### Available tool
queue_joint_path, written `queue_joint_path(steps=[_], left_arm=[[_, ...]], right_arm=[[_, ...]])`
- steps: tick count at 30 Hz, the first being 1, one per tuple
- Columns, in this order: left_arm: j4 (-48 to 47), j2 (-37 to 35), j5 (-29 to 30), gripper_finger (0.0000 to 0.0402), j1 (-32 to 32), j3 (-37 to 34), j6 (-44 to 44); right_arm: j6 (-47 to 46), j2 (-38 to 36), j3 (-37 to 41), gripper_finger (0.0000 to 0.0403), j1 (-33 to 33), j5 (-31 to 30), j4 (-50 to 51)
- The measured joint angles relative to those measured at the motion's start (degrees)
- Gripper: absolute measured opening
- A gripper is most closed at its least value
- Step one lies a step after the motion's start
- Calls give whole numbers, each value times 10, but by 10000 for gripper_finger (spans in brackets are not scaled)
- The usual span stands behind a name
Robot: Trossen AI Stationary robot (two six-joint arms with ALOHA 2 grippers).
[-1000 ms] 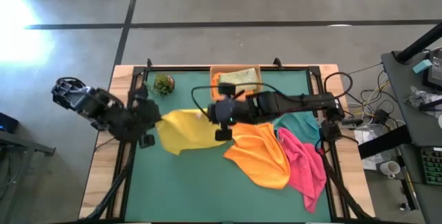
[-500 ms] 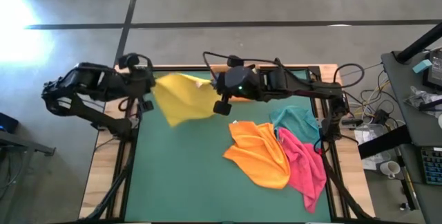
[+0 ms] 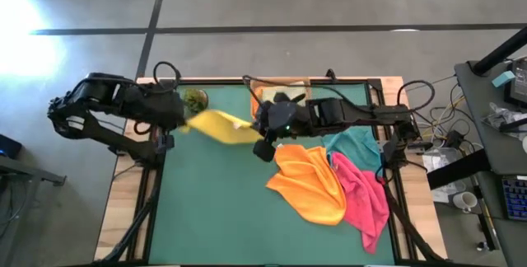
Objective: Fold microfiber towels
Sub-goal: Fold the yellow towel
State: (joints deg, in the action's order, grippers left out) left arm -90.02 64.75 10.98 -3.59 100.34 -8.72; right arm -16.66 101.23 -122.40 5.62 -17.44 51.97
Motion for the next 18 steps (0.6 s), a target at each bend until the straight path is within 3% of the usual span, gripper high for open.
queue_joint_path(steps=[3,6,13,18], left_arm=[[0,-2,-116,0,-7,-8,-47],[0,-4,-180,0,-29,-30,-84],[7,-8,-190,0,-136,-136,-196],[87,-6,-214,0,-227,-227,-268]], right_arm=[[-59,5,20,11,17,14,1],[-105,14,37,11,41,24,0],[-198,48,52,11,104,29,0],[-247,72,53,11,141,30,0]])
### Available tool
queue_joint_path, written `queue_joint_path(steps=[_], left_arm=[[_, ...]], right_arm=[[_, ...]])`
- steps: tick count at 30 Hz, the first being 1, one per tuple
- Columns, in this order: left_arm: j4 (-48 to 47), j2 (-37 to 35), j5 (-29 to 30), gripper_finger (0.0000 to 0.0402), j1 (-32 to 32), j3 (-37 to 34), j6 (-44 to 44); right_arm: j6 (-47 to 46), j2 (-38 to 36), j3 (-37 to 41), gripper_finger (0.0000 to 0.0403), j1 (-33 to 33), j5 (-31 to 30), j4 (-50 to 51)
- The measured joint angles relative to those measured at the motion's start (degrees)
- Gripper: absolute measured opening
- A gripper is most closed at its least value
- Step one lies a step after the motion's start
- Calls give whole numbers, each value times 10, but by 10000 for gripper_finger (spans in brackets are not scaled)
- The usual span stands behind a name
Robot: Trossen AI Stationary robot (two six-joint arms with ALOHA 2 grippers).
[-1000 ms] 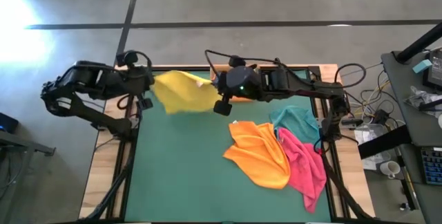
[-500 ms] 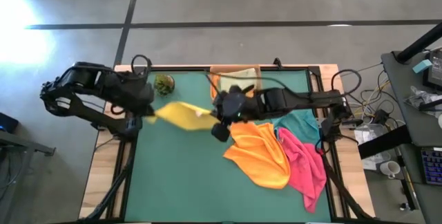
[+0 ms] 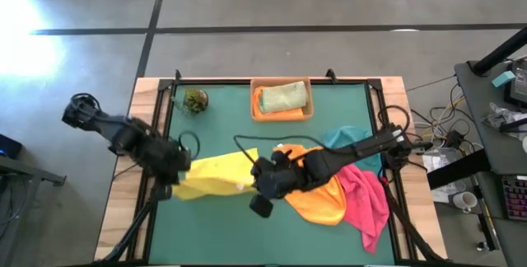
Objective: Fold microfiber towels
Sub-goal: Fold the yellow towel
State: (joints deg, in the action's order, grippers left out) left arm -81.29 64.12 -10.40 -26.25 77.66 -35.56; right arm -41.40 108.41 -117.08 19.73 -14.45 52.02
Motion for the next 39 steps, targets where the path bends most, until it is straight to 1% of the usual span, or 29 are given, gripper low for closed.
queue_joint_path(steps=[7,10,13,19,22,26,30,35,37,39], left_arm=[[135,10,-6,0,-107,-98,-127],[174,22,0,0,-140,-129,-171],[198,40,3,0,-158,-157,-203],[202,91,9,0,-165,-197,-212],[200,115,9,0,-165,-201,-211],[196,128,8,0,-165,-197,-211],[193,119,9,0,-165,-190,-211],[189,91,11,0,-160,-176,-212],[188,78,19,0,-156,-173,-212],[186,67,32,0,-153,-174,-214]], right_arm=[[-65,49,0,11,40,14,-1],[-80,77,0,11,49,15,-2],[-90,106,0,11,52,14,-2],[-96,145,-1,11,51,13,-4],[-85,145,-1,11,45,10,0],[-52,124,-3,11,26,8,15],[-15,88,-7,11,5,-3,26],[-10,62,-7,11,-3,-5,31],[-10,55,-7,11,-3,10,33],[-19,51,-7,11,-5,45,32]])
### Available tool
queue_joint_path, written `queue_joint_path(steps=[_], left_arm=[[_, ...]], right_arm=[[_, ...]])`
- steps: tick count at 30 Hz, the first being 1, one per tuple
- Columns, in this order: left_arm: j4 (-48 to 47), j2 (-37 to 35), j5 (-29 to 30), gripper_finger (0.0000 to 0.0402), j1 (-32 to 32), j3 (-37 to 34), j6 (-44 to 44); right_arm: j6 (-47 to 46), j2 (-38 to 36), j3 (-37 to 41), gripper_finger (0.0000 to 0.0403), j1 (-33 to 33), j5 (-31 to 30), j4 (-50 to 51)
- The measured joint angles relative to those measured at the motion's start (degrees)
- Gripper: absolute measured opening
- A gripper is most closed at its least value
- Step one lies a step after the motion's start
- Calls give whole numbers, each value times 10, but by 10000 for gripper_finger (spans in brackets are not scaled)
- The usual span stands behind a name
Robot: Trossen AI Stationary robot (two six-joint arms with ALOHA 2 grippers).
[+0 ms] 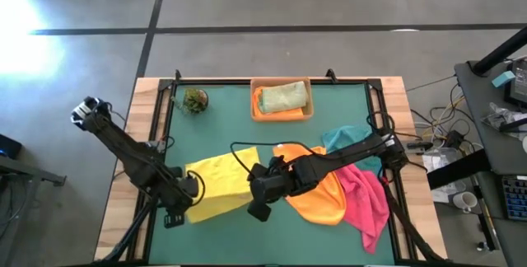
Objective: Fold microfiber towels
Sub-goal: Fold the yellow towel
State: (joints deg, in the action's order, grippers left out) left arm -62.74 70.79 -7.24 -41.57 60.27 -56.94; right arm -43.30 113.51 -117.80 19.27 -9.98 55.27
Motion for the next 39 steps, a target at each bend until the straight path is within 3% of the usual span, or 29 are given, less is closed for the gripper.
queue_joint_path(steps=[14,39], left_arm=[[-10,23,58,0,10,-59,-48],[-8,47,132,0,93,-119,-46]], right_arm=[[51,66,20,11,-46,-65,1],[143,122,48,11,-132,-64,-49]])
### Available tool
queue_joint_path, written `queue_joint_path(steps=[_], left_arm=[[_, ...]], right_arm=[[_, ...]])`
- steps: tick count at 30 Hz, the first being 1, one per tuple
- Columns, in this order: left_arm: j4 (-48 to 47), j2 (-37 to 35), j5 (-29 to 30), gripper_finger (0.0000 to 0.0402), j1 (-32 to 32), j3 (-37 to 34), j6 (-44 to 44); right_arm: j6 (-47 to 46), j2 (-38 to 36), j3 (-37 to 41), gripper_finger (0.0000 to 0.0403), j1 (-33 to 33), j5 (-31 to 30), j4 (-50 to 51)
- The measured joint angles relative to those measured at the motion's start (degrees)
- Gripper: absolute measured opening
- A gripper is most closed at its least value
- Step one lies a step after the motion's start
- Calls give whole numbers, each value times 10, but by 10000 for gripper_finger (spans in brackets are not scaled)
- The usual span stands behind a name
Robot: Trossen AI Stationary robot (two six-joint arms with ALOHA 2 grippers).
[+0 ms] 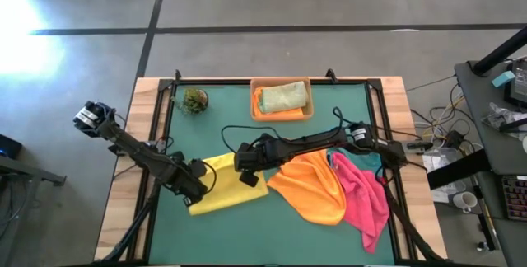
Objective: Fold microfiber towels
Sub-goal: Fold the yellow towel
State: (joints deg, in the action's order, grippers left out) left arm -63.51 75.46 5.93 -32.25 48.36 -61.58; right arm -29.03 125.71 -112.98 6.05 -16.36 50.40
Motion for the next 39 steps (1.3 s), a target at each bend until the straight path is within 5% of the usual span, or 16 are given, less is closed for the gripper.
queue_joint_path(steps=[6,21,31,35,39], left_arm=[[0,-1,1,15,0,0,0],[-63,-4,-46,141,8,0,4],[-121,-40,-33,144,8,26,9],[-79,-47,-23,144,8,25,9],[15,-46,-21,144,7,14,47]], right_arm=[[7,0,3,11,-1,1,-2],[26,0,31,19,-7,14,-46],[53,0,-21,108,-40,33,-35],[90,0,-54,142,-56,37,4],[97,-4,-84,159,-67,127,59]])
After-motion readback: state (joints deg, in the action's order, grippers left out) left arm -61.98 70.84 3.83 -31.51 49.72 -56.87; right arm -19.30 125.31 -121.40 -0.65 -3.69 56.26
